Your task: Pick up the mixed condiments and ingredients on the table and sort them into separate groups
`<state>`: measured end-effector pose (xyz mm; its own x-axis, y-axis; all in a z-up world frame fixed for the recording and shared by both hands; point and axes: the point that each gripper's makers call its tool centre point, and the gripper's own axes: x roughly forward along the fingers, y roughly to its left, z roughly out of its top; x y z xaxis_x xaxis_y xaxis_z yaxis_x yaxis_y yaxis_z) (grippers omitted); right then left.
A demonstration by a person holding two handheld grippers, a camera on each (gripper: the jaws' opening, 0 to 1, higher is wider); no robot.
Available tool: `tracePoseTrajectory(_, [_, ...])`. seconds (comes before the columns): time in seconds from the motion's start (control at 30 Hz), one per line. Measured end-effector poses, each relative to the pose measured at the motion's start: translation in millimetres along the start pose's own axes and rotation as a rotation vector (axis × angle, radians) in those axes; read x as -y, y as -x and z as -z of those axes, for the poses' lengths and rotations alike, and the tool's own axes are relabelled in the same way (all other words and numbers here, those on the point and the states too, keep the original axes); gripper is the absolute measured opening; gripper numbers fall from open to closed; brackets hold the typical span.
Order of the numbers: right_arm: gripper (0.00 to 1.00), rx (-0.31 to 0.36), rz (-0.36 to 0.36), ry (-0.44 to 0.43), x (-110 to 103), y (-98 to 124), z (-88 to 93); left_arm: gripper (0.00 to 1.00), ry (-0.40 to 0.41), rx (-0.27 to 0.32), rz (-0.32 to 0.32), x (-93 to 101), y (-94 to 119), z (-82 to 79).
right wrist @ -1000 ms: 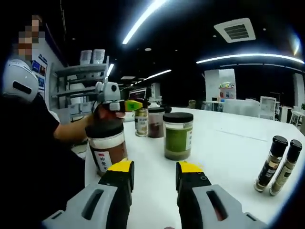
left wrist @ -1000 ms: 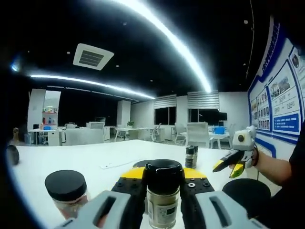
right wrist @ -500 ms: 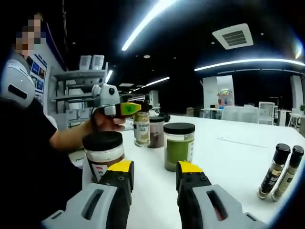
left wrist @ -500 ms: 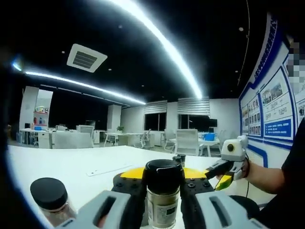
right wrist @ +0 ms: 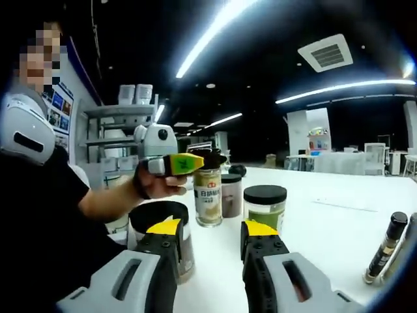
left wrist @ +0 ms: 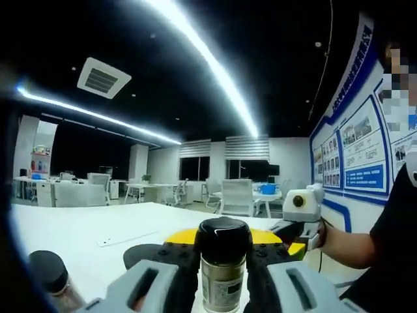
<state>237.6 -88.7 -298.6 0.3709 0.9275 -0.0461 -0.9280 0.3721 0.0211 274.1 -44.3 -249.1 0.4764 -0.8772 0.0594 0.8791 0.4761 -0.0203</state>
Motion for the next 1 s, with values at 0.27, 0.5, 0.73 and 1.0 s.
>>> tracePoseTrajectory(0.27, [0.37,-0.005,-0.012,0.028,-8.6,-7.4,-5.0,0.28,-0.014,0.008,0.064,21.6,-7.7,-5.4])
tracePoseTrajectory(0.5, [0.37,-0.003,0.003,0.042,-7.0,-11.3,-9.0,0.28,-0.023,0.008,0.097,31.9,-17.0,-8.6])
tracePoseTrajectory(0.73, [0.37,-0.001,0.006,0.057,-8.3,-12.3,-12.7,0.28,-0.038,0.019,0.153,47.7,-22.0,-15.4])
tracePoseTrajectory(1.0, [0.36,-0.008,-0.009,0.056,-13.2,-12.8,-13.8,0.28,-0.028,0.026,0.189,58.7,-25.9,-14.7])
